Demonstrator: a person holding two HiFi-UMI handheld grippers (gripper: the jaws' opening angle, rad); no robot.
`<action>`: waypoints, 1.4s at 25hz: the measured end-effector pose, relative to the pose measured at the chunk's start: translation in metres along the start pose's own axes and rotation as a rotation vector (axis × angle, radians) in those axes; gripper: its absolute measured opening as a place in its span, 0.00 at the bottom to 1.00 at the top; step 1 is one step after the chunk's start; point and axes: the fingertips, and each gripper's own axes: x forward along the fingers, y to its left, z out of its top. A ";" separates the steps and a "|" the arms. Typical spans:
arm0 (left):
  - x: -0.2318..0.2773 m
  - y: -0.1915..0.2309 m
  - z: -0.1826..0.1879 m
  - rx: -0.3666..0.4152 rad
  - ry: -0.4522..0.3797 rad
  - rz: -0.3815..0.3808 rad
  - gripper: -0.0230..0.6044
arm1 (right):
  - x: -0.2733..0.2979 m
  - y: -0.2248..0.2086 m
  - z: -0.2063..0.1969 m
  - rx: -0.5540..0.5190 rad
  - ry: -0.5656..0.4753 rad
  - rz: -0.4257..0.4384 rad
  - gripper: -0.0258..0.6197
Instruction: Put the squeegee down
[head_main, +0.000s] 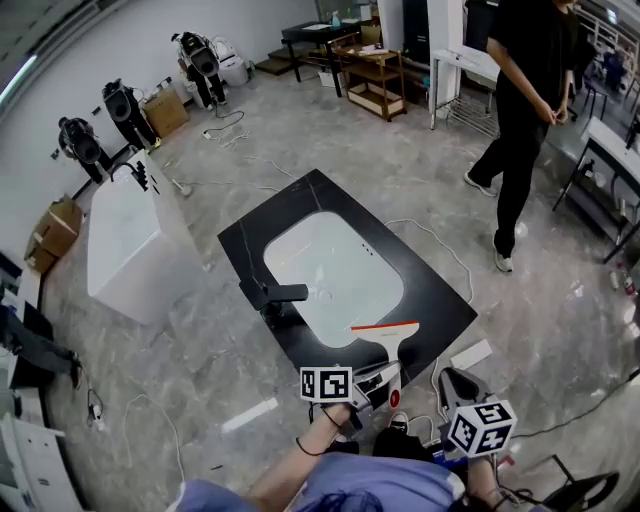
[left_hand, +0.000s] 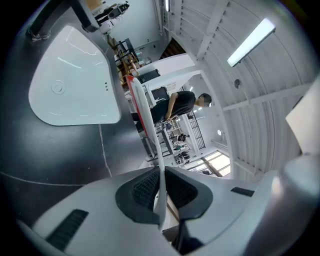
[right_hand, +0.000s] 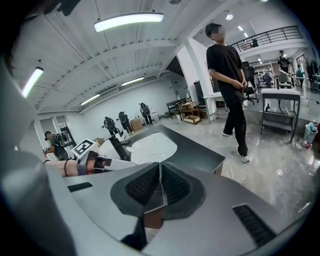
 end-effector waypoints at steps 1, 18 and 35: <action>0.008 0.007 0.002 -0.001 0.012 0.010 0.11 | 0.001 -0.003 0.002 -0.002 -0.001 0.006 0.09; 0.051 0.095 0.011 0.046 0.109 0.235 0.14 | 0.002 -0.030 0.000 0.006 0.023 0.037 0.09; -0.021 0.058 0.049 0.155 -0.128 0.181 0.44 | 0.007 -0.003 -0.001 -0.004 0.019 0.044 0.09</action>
